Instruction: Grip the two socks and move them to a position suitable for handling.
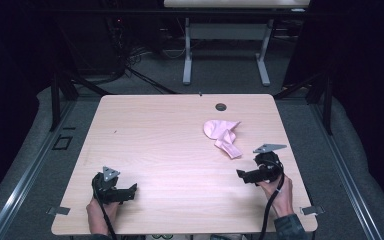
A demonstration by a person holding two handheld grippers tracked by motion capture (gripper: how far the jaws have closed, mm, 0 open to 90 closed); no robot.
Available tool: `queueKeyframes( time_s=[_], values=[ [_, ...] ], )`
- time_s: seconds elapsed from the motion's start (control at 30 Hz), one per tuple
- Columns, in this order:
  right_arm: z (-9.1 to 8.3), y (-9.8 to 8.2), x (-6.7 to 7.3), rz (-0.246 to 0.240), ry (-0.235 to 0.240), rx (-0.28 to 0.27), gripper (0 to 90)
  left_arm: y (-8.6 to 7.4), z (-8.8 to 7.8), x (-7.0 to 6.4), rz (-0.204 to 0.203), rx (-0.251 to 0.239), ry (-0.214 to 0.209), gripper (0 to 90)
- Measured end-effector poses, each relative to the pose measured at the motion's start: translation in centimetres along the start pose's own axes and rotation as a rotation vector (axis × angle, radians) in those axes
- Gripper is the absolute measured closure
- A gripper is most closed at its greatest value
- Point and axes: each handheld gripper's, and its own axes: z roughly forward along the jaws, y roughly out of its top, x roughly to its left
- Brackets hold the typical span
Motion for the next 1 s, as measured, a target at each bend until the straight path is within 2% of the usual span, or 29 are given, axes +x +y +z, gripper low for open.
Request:
queueKeyframes(
  time_s=[0.03, 0.17, 0.27, 0.33, 0.43, 0.47, 0.63, 0.7, 0.73, 0.8, 0.9, 0.93, 0.97, 1.0],
  values=[
    [0.3, 0.8, -0.1, -0.009, 0.011, 0.02, 2.7, 0.0, 0.0, 0.0, 0.0, 0.0, 0.0, 0.5],
    [2.0, 3.5, -0.4, -0.019, 0.032, 0.027, 6.2, 0.0, 0.0, 0.0, 0.002, -0.001, 0.001, 0.6],
    [4.2, 5.7, -1.1, -0.015, 0.028, 0.055, 11.7, 0.0, 0.0, 0.0, 0.003, -0.001, 0.002, 0.6],
    [4.5, 6.0, -1.2, -0.014, 0.024, 0.051, 13.8, 0.0, 0.0, 0.0, 0.002, -0.001, 0.001, 0.6],
    [6.4, 7.4, -1.8, 0.003, 0.006, 0.069, 19.8, 0.0, 0.0, 0.0, 0.002, -0.003, 0.001, 0.7],
    [6.4, 7.4, -1.8, 0.003, 0.006, 0.069, 19.8, 0.0, 0.0, 0.0, 0.0, -0.003, 0.001, 0.7],
    [8.8, 8.4, -2.1, 0.008, -0.001, 0.112, 27.0, 0.0, 0.0, 0.0, 0.003, -0.003, 0.0, 1.0],
    [9.4, 8.5, -2.2, 0.006, -0.03, 0.123, 30.8, 0.0, 0.0, 0.0, 0.003, -0.004, -0.002, 1.2],
    [10.0, 8.6, -2.3, 0.027, -0.022, 0.149, 33.9, 0.0, 0.0, 0.0, 0.004, -0.004, -0.001, 1.5],
    [10.3, 8.6, -2.4, 0.032, -0.029, 0.155, 36.2, 0.0, 0.0, 0.0, 0.003, -0.005, -0.004, 1.6],
    [11.1, 8.5, -2.5, 0.046, -0.029, 0.172, 46.3, 0.0, 0.0, 0.0, 0.004, -0.006, -0.004, 1.9],
    [11.6, 8.4, -2.5, 0.049, -0.028, 0.189, 54.4, 0.0, 0.0, 0.0, 0.008, -0.003, -0.004, 2.0],
    [11.6, 8.4, -2.5, 0.049, -0.028, 0.189, 54.4, 0.0, 0.0, 0.0, 0.008, -0.004, -0.005, 2.0],
    [11.7, 8.3, -2.4, 0.046, -0.025, 0.201, 64.1, 0.0, 0.0, 0.0, 0.008, -0.004, -0.005, 2.2]
  ],
)
